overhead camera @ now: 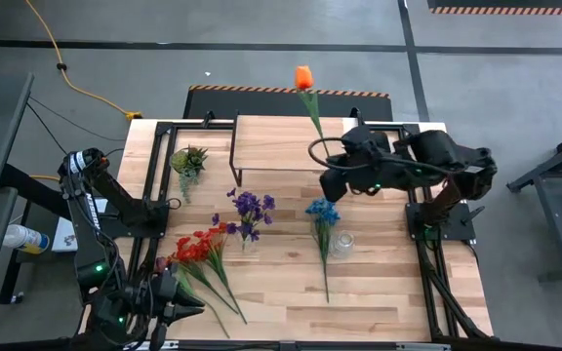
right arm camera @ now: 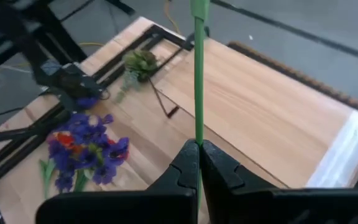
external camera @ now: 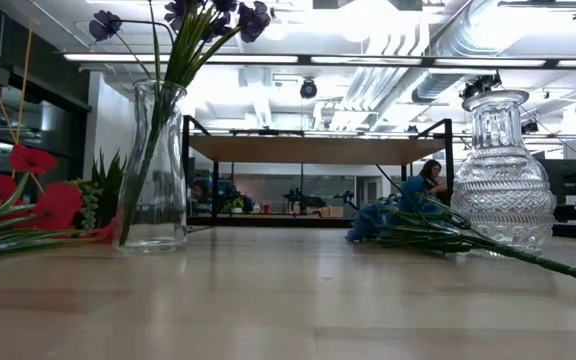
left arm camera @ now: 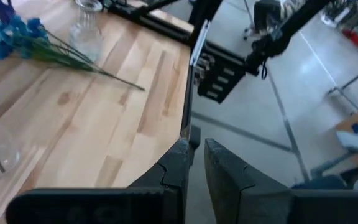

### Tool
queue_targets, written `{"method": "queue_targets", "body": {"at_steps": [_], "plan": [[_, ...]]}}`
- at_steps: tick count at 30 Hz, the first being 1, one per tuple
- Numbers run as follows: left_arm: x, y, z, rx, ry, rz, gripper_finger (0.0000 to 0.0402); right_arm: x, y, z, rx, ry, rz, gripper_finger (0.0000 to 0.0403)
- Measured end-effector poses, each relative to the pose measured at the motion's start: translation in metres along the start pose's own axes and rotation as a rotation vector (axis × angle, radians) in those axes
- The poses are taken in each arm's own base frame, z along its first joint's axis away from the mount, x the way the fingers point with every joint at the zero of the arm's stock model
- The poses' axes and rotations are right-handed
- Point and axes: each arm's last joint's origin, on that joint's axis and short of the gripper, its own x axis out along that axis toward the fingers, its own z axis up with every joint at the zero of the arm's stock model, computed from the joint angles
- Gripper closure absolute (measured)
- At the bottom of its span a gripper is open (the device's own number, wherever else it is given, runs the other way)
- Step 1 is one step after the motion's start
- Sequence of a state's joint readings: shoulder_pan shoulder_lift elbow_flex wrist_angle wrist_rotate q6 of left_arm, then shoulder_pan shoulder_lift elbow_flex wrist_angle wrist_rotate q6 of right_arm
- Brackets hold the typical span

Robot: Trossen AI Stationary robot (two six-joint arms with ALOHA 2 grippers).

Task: Pick and place flowers into a vace then onto a shelf
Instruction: Put the orange flower into the left transparent flower vase

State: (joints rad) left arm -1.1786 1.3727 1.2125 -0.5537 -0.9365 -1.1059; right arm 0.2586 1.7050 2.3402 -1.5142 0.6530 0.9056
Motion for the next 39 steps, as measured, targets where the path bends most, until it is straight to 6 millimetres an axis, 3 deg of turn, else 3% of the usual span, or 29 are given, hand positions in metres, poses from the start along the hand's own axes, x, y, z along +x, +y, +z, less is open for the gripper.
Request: {"method": "queue_targets", "body": {"at_steps": [5, 14, 23, 29, 39], "plan": [[0.000, -0.002, 0.003, -0.029, -0.070, 0.011, 0.0314, -0.009, 0.013, -0.009, -0.122, -0.033, 0.046, 0.0403], [0.000, -0.003, 0.006, -0.058, -0.135, 0.025, 0.0314, -0.017, 0.019, -0.029, -0.227, -0.064, -0.028, 0.0403], [-0.001, -0.009, 0.011, -0.044, -0.183, 0.007, 0.0314, -0.021, 0.024, -0.073, -0.287, -0.098, -0.074, 0.0403], [-0.001, -0.009, 0.012, -0.040, -0.196, 0.009, 0.0314, -0.028, 0.003, -0.108, -0.251, -0.094, -0.061, 0.0403], [-0.001, -0.009, 0.012, -0.042, -0.221, 0.027, 0.0314, -0.032, -0.049, -0.131, -0.147, -0.220, 0.079, 0.0403]]}}
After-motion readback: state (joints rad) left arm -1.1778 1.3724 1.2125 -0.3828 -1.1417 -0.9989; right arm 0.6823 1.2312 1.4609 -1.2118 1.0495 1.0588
